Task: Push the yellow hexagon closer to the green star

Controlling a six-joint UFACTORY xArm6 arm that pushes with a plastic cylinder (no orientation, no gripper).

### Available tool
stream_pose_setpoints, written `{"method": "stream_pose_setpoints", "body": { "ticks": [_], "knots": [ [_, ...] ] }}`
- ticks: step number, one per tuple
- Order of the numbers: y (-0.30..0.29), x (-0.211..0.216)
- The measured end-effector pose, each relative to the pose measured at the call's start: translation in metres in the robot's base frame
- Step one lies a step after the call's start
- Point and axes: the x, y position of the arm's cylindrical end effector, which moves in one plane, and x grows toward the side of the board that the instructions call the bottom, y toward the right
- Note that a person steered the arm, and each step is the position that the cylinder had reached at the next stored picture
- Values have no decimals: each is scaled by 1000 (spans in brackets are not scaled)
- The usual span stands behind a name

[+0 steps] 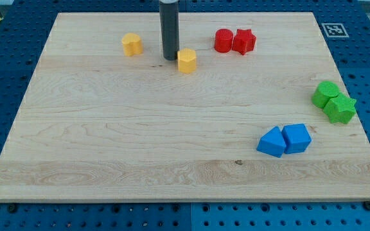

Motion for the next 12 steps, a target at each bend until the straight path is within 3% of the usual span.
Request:
{"method": "stream_pose_setpoints", "body": {
  "ticks": [2, 4, 7, 12],
  "knots": [
    [46, 12],
    [76, 51],
    [142, 65],
    [203, 125]
  ]
}}
